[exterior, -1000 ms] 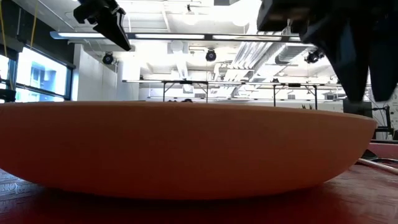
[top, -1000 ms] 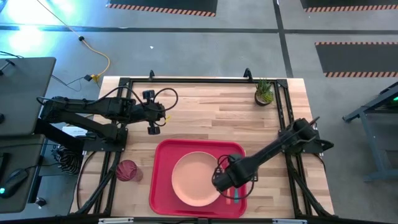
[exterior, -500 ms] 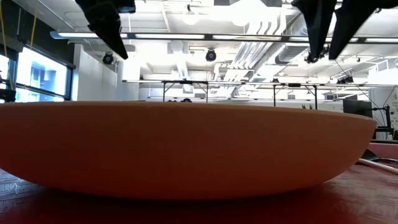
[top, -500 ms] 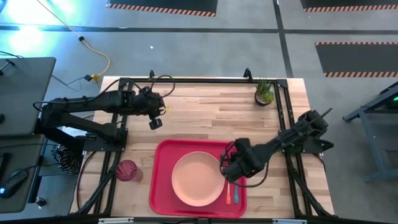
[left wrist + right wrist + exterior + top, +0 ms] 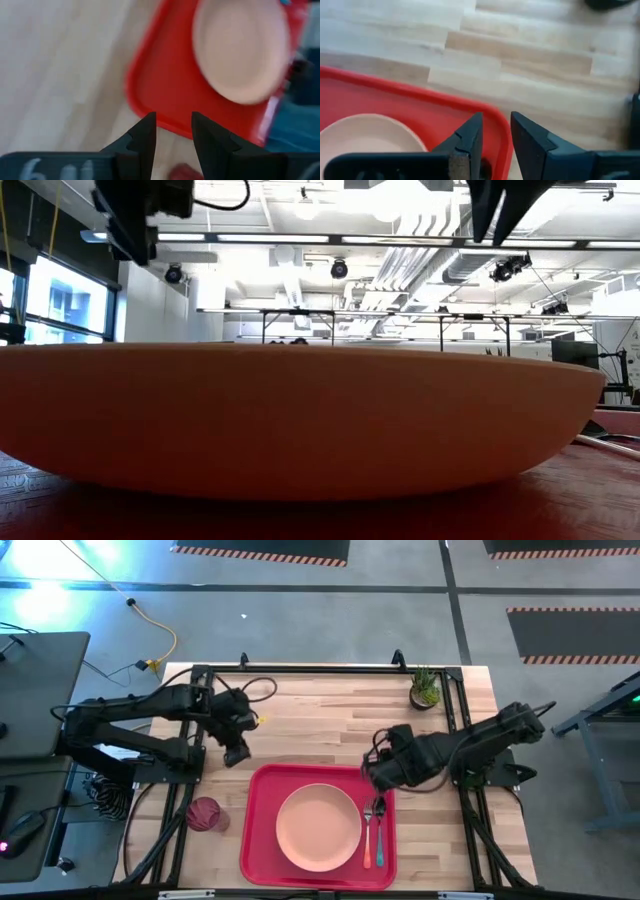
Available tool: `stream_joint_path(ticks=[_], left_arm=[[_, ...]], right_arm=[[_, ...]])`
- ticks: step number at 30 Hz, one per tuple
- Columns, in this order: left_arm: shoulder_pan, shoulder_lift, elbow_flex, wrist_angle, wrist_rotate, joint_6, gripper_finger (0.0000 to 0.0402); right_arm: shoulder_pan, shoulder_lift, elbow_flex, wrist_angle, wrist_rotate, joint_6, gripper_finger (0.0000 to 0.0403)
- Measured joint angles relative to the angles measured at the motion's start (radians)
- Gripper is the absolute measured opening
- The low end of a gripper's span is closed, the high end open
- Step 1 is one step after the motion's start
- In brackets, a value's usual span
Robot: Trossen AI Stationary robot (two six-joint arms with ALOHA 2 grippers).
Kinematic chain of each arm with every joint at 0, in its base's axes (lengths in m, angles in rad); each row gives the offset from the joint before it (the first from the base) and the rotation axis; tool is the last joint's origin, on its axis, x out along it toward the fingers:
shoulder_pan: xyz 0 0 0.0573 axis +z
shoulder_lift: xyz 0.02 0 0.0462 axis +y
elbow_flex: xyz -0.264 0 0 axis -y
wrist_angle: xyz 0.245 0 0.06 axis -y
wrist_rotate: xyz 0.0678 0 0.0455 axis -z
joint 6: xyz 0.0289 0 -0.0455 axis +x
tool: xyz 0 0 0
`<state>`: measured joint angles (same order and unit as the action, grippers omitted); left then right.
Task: Pick and place plate/cup/fork/spoon on tray
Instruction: Put the purple cup on the red serving tray
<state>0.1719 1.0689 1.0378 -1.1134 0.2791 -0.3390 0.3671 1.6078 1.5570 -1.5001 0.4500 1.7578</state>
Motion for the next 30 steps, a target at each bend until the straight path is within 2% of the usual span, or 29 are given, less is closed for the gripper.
stream_joint_path(ticks=[3, 16, 23, 30], left_arm=[[-0.034, -0.036, 0.0, 0.008, 0.037, -0.01, 0.0115], [-0.238, -0.223, 0.0, 0.011, 0.038, -0.162, 0.0105], [-0.331, -0.237, 0.037, 0.01, 0.055, -0.236, 0.0091], [-0.345, -0.231, 0.108, 0.071, 0.047, -0.23, 0.009]], right_arm=[[-0.039, -0.014, 0.0, -0.002, 0.027, -0.072, 0.0091], [-0.17, -0.016, 0.0, -0.007, 0.021, -0.348, 0.0091], [-0.212, -0.016, 0.0, -0.007, 0.02, -0.414, 0.0091], [-0.223, -0.016, 0.0, -0.007, 0.02, -0.437, 0.0091]])
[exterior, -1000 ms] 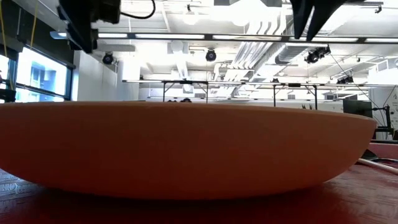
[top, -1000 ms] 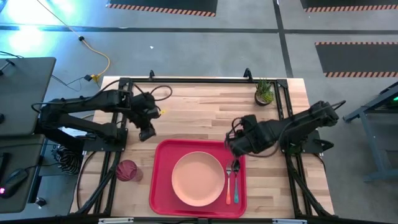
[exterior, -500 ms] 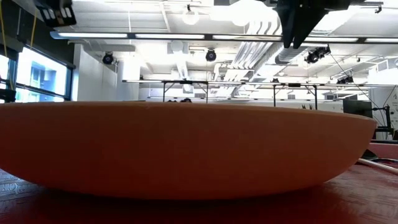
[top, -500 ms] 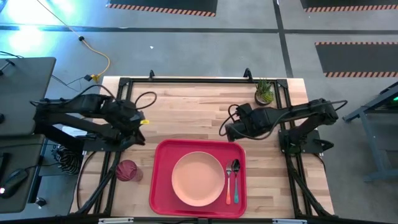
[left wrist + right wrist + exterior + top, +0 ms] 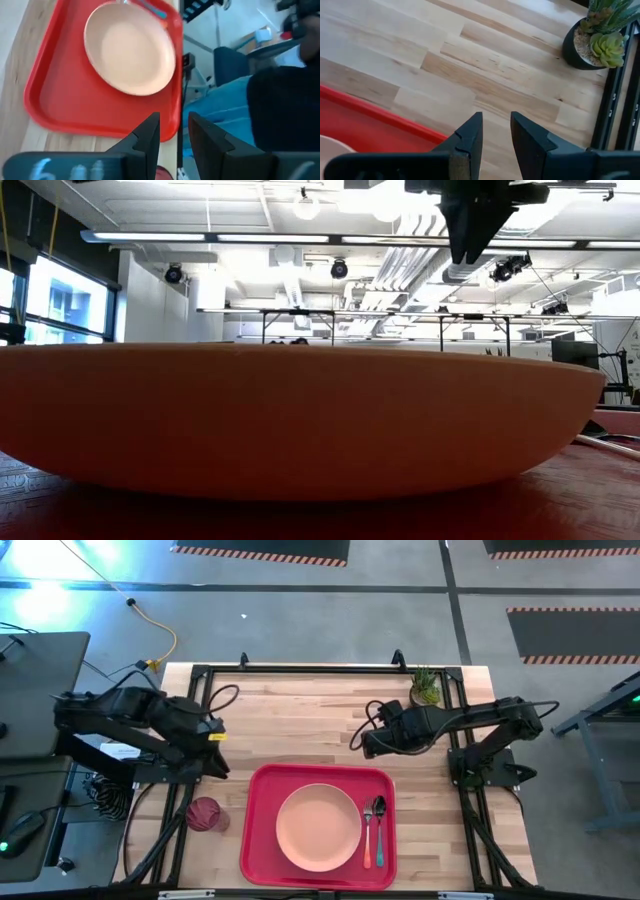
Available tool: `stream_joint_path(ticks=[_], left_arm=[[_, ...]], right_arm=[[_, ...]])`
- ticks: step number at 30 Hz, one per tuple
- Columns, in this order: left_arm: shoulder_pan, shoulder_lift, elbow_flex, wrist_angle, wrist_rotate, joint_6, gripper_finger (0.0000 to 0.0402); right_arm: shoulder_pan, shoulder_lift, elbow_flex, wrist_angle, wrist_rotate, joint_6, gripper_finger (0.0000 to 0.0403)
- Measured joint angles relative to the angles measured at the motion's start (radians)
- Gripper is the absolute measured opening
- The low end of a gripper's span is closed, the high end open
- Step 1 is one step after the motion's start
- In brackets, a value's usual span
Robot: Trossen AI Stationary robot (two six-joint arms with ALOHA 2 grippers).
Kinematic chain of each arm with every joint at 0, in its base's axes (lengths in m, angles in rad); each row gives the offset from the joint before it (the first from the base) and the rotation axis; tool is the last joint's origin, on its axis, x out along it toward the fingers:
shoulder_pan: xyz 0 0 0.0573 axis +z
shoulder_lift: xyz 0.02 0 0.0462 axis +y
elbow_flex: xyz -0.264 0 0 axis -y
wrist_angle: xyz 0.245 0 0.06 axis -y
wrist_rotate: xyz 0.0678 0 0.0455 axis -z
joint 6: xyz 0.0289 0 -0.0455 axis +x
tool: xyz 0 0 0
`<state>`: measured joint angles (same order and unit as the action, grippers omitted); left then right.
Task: Pick and place plate/cup/fork/spoon on tray
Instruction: Put the purple cup on the red serving tray
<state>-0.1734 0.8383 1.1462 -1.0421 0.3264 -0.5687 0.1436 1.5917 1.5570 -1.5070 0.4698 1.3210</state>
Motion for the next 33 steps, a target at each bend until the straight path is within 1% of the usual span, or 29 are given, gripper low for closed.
stream_joint_path(ticks=[4, 10, 15, 25, 27, 33], left_arm=[[-0.028, 0.003, 0.038, -0.023, 0.008, 0.109, 0.009], [-0.103, 0.026, 0.097, -0.106, -0.052, 0.117, 0.009], [-0.162, 0.068, 0.119, -0.244, -0.092, 0.078, 0.009], [-0.284, 0.177, 0.119, -0.466, -0.102, -0.007, 0.009], [-0.303, 0.189, 0.114, -0.468, -0.113, -0.007, 0.009], [-0.342, 0.194, 0.053, -0.402, -0.129, -0.011, 0.009]], right_arm=[[0.003, 0.0, 0.0, 0.0, -0.002, -0.02, 0.0091], [0.003, 0.0, 0.0, 0.0, -0.002, -0.021, 0.0091], [0.003, 0.0, 0.0, 0.0, -0.002, -0.021, 0.0091], [0.001, 0.0, 0.0, 0.0, 0.009, -0.021, 0.0091], [0.001, 0.0, 0.0, 0.0, 0.009, -0.021, 0.0091], [0.001, 0.0, 0.0, 0.0, 0.01, -0.021, 0.0091]])
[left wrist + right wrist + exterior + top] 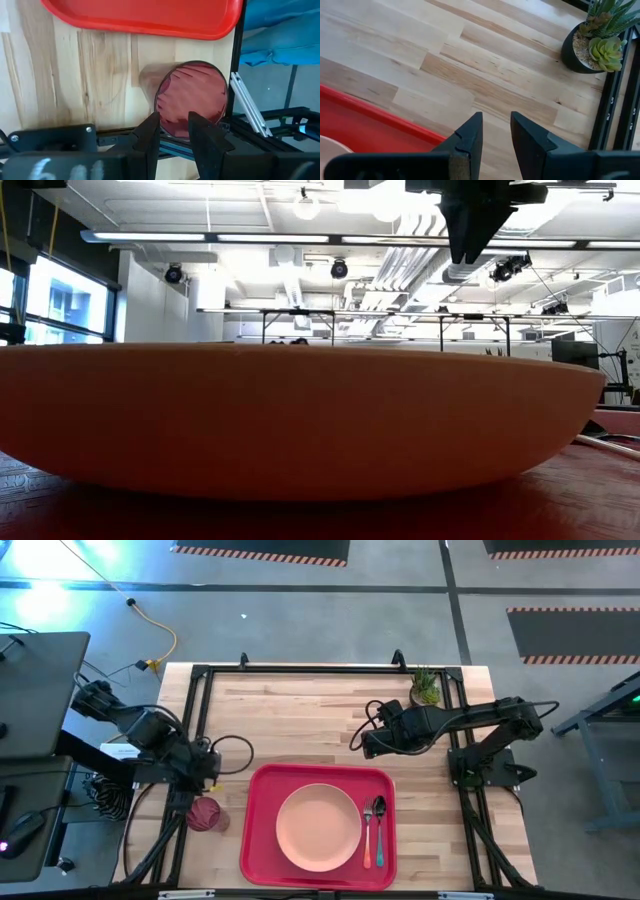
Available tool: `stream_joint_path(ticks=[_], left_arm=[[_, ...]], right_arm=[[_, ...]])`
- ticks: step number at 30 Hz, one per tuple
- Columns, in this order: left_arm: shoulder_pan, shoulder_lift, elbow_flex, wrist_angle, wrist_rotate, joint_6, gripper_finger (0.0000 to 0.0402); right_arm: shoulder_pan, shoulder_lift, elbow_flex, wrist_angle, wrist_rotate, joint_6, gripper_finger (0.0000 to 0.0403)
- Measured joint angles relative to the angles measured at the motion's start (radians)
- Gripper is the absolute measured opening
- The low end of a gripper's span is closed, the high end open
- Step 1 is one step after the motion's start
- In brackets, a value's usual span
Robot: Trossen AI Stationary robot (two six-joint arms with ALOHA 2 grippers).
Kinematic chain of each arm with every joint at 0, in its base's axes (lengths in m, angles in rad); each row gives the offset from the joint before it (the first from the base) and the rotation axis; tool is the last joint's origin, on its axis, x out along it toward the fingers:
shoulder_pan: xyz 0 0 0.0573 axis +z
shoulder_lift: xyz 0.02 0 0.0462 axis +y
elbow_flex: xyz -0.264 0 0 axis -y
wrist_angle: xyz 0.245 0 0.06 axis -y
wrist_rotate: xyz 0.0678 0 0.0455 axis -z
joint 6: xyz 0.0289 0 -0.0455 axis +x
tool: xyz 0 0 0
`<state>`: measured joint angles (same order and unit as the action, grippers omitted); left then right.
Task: Pick and place plate/cup/fork/spoon on tray
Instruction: Put the purple cup on the red serving tray
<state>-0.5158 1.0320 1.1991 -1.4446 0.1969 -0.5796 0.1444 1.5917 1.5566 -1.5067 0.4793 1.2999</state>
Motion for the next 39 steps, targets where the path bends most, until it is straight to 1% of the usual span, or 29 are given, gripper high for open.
stream_joint_path(ticks=[8, 12, 16, 28, 33, 39], left_arm=[[-0.012, -0.001, -0.075, 0.015, 0.0, -0.047, 0.009], [-0.012, 0.002, -0.109, 0.06, 0.001, -0.047, 0.009], [-0.012, 0.002, -0.136, 0.07, 0.007, -0.074, 0.009], [-0.012, 0.005, -0.14, 0.071, 0.007, -0.074, 0.009], [-0.012, 0.044, -0.14, 0.082, 0.005, -0.073, 0.009], [-0.012, 0.113, -0.14, 0.082, 0.004, -0.033, 0.009]], right_arm=[[0.0, 0.0, 0.0, 0.0, 0.019, -0.001, 0.0091], [0.0, 0.0, 0.0, 0.0, 0.023, -0.003, 0.0091], [0.0, 0.0, 0.0, 0.0, 0.023, -0.009, 0.0091], [0.0, 0.0, 0.0, 0.001, 0.027, -0.008, 0.0091], [0.0, 0.0, 0.0, 0.008, 0.037, -0.007, 0.0091], [0.0, 0.0, 0.0, 0.011, 0.04, -0.007, 0.0091]])
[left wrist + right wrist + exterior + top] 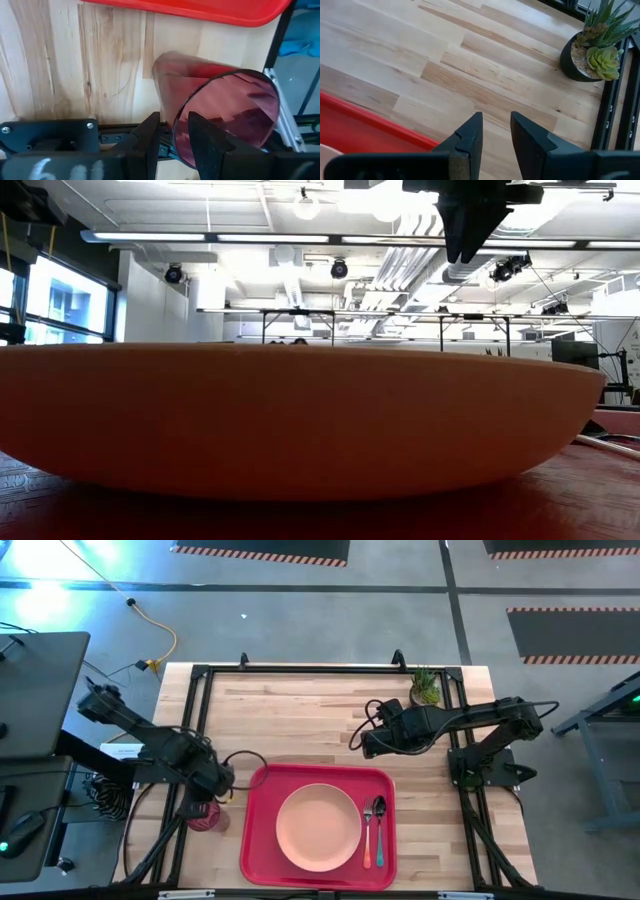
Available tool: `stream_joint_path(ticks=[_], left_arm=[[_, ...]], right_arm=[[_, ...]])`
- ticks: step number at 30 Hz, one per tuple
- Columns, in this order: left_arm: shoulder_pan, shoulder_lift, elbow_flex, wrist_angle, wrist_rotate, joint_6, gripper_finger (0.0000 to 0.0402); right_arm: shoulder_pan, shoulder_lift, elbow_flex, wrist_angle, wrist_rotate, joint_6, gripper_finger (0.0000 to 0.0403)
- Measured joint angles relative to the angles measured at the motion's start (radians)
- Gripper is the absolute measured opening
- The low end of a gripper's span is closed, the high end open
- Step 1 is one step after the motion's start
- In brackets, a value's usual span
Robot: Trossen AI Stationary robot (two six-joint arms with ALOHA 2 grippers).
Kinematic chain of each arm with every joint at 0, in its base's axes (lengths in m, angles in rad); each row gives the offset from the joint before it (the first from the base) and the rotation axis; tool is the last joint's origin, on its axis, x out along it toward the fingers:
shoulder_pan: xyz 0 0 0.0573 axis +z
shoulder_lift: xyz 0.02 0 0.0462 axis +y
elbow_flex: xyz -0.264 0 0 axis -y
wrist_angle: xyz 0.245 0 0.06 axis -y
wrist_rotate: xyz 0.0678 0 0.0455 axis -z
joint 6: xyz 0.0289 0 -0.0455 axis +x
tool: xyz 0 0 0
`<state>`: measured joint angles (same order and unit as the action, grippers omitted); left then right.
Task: Pick and place plate/cup/fork/spoon on tray
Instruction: Put the purple cup on the red serving tray
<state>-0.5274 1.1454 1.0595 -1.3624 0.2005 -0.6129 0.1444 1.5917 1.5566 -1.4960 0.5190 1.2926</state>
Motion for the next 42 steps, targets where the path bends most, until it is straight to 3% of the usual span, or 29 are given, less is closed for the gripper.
stream_joint_path(ticks=[15, 25, 42], left_arm=[[0.0, 0.111, 0.0, -0.002, -0.005, 0.012, 0.0087], [0.0, 0.125, 0.0, -0.001, -0.008, -0.014, 0.0007], [0.026, 0.075, 0.048, -0.059, -0.027, -0.065, 0.0004]], right_arm=[[0.0, 0.0, 0.0, 0.0, -0.001, -0.001, 0.0091], [0.0, 0.0, 0.0, 0.004, -0.003, -0.01, 0.0091], [0.0, 0.0, 0.0, 0.005, -0.002, -0.011, 0.0091]])
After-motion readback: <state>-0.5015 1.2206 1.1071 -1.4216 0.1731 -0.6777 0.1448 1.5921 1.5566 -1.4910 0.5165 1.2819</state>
